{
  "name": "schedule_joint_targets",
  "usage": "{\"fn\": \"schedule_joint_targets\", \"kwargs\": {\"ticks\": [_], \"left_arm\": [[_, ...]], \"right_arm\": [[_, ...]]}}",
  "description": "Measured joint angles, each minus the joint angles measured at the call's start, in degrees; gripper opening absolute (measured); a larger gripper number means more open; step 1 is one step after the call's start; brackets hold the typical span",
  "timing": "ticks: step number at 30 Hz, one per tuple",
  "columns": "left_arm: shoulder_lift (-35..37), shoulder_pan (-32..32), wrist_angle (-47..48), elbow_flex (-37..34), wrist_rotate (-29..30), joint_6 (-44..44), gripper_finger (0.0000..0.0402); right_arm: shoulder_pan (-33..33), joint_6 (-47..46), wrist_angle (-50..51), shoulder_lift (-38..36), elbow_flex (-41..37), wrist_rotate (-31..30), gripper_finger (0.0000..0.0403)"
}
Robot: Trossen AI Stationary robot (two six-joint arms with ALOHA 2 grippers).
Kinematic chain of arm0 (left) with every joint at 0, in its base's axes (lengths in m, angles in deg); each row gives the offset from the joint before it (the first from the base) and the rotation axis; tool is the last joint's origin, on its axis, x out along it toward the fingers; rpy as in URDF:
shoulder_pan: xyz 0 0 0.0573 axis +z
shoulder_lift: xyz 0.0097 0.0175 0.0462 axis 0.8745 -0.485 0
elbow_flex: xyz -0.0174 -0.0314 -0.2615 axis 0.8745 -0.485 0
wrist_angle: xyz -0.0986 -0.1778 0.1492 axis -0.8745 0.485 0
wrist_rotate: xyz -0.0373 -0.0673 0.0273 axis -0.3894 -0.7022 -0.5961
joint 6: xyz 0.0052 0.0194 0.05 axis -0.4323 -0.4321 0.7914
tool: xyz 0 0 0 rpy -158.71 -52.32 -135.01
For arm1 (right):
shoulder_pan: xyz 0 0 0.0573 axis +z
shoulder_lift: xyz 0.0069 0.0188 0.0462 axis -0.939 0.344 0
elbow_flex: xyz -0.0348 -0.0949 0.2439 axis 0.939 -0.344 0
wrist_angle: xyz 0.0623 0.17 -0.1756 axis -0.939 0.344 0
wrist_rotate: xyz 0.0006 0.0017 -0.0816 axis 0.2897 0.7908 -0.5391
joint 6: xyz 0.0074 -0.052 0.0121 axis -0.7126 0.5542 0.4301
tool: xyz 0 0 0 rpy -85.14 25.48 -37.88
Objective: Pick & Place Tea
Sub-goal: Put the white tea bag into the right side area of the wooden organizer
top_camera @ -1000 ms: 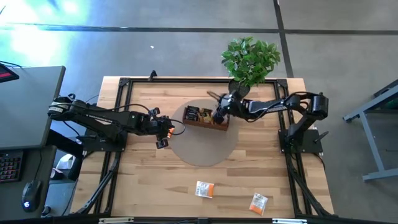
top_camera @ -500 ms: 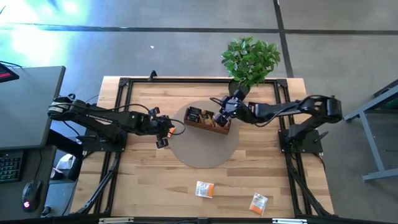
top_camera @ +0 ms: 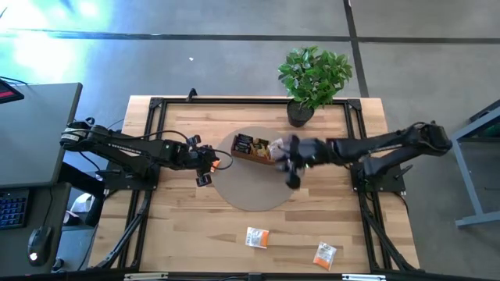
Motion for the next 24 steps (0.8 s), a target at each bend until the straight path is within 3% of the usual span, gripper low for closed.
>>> {"fn": "schedule_joint_targets", "kwargs": {"ticks": [5,10,16,24], "left_arm": [[0.0,0.0,-0.1,0.0,0.1,0.0,0.0138],[0.0,0.0,-3.4,0.0,0.2,-0.3,0.0138],[0.0,0.0,-9.4,0.0,0.1,-1.7,0.0138],[0.0,0.0,-15.6,0.0,-0.2,-1.7,0.0138]], "right_arm": [[12.4,-12.8,6.1,0.4,0.0,4.5,0.0124],[24.0,-38.7,16.9,4.2,0.0,13.8,0.0124],[35.9,-64.8,18.6,11.2,0.0,26.6,0.0124],[44.3,-73.3,17.9,16.1,0.0,22.5,0.0124]]}}
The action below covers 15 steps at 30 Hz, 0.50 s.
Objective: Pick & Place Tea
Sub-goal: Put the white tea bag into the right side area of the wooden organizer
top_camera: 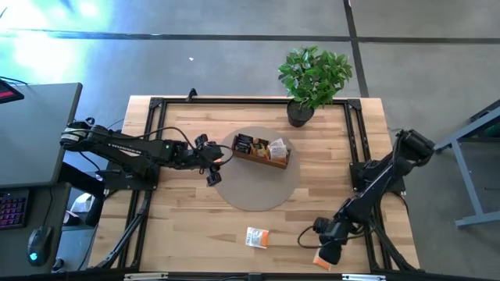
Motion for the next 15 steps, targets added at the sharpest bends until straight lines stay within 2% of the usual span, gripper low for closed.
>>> {"fn": "schedule_joint_targets", "kwargs": {"ticks": [7,15], "left_arm": [[0.0,0.0,-0.4,0.0,-0.1,-1.3,0.0138],[0.0,0.0,-0.4,0.0,-0.4,-1.4,0.0138]], "right_arm": [[0.8,2.4,2.3,4.9,0.0,-4.3,0.0124],[0.8,3.5,-1.7,7.0,0.2,-6.4,0.0124]]}}
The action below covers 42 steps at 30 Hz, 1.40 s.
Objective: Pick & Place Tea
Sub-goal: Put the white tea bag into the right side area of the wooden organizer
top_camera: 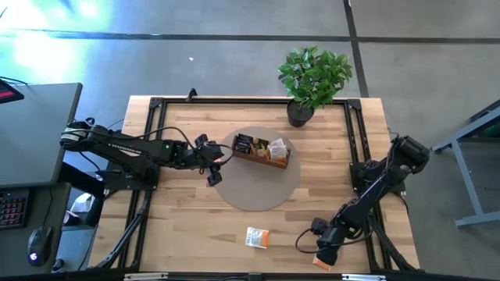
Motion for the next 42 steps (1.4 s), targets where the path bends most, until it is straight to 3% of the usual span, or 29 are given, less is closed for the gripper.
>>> {"fn": "schedule_joint_targets", "kwargs": {"ticks": [6,14,18,23,29,37,42], "left_arm": [[0.0,0.0,0.0,0.0,0.0,0.0,0.0138],[0.0,0.0,0.5,0.0,-0.1,0.0,0.0138],[0.0,0.0,0.8,0.0,-0.1,0.0,0.0138],[0.0,0.0,0.7,0.0,0.2,0.0,0.0138],[0.0,0.0,0.8,0.0,0.7,0.0,0.0138],[0.0,0.0,0.7,0.0,0.8,0.0,0.0138],[0.0,0.0,0.7,0.0,0.8,0.5,0.0138]], "right_arm": [[1.1,4.0,-2.9,0.7,0.0,-6.3,0.0124],[1.0,10.6,-5.0,4.5,0.4,-4.3,0.0121],[1.0,13.2,-5.6,4.7,0.2,-4.4,0.0089],[1.0,17.1,-4.9,4.8,0.1,-5.3,0.0012],[-0.5,20.1,-4.5,3.3,-0.2,-6.8,0.0004],[-3.1,26.8,-2.7,-4.7,-0.6,-21.1,0.0003],[-5.9,34.4,-1.4,-7.4,-0.4,-26.7,0.0002]]}}
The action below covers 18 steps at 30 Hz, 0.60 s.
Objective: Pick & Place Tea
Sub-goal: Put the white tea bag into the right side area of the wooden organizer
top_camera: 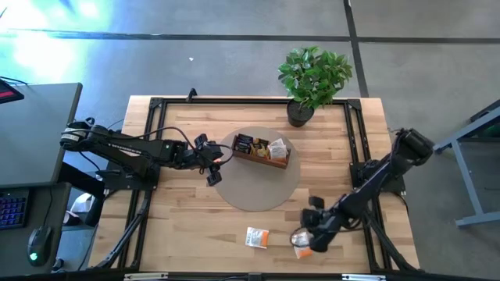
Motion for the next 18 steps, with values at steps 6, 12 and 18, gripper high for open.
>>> {"fn": "schedule_joint_targets", "kwargs": {"ticks": [6,12,18], "left_arm": [[0.0,0.0,0.0,0.0,-2.1,0.9,0.0138],[0.0,0.0,0.2,0.0,-3.0,0.8,0.0138],[0.0,0.0,0.2,0.0,-3.0,0.9,0.0138]], "right_arm": [[-4.2,8.5,-1.9,-1.0,0.0,5.4,0.0007],[-5.7,5.5,-4.3,-1.0,0.1,12.2,0.0065],[-2.4,4.7,-5.2,0.9,0.2,11.0,0.0152]]}}
